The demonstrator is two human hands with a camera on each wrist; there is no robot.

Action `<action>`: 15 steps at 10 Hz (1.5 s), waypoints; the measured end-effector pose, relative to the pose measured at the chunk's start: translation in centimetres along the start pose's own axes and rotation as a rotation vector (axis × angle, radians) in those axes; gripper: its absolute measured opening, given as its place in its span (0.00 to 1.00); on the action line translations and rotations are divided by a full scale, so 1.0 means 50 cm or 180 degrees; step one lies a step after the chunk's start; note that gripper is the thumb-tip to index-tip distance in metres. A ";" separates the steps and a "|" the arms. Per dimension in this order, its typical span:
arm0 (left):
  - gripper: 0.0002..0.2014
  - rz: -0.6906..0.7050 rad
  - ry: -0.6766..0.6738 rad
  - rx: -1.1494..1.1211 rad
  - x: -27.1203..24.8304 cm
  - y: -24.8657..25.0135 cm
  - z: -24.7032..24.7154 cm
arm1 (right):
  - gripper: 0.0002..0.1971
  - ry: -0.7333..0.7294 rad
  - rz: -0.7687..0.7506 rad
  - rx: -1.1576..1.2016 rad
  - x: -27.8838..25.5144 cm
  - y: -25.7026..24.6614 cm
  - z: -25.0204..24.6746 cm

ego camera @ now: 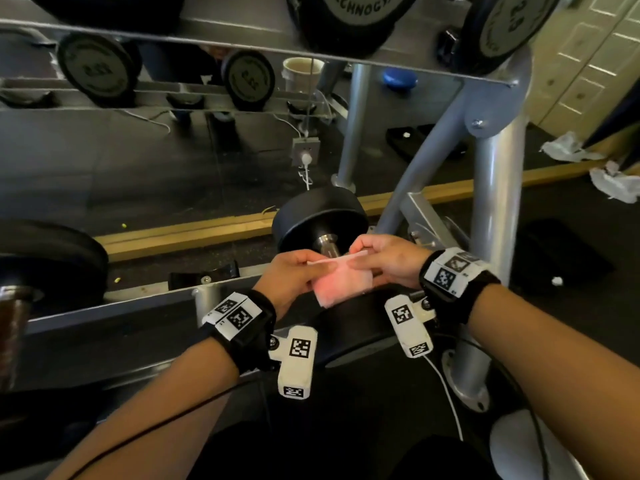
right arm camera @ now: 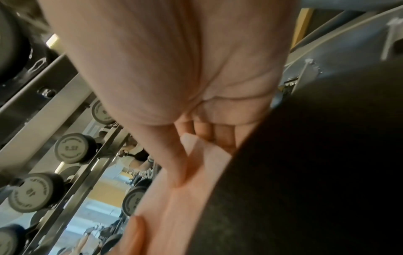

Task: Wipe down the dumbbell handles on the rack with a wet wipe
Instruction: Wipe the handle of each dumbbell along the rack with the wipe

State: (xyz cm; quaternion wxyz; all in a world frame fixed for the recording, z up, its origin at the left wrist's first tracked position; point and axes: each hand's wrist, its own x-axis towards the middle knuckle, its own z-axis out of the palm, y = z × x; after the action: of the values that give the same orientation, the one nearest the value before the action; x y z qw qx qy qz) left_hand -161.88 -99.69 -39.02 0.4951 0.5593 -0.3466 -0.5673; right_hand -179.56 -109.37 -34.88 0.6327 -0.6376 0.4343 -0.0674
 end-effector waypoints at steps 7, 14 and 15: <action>0.16 0.1729 -0.0155 0.3432 0.096 0.073 0.007 | 0.17 0.0846 -0.0145 -0.1166 -0.149 0.128 0.030; 0.21 0.1690 -0.1187 0.4218 0.090 -0.061 0.000 | 0.30 0.1184 -0.0265 -0.0682 -0.160 0.160 0.055; 0.19 0.1833 -0.1295 0.3971 0.080 -0.051 -0.010 | 0.31 0.1181 -0.0263 -0.0724 -0.159 0.159 0.052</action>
State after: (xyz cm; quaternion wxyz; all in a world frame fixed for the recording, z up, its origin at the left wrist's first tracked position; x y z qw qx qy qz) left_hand -161.38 -102.75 -42.66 0.1387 0.5076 -0.8257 -0.2034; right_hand -186.49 -100.92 -38.59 0.4626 -0.6987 0.5217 -0.1600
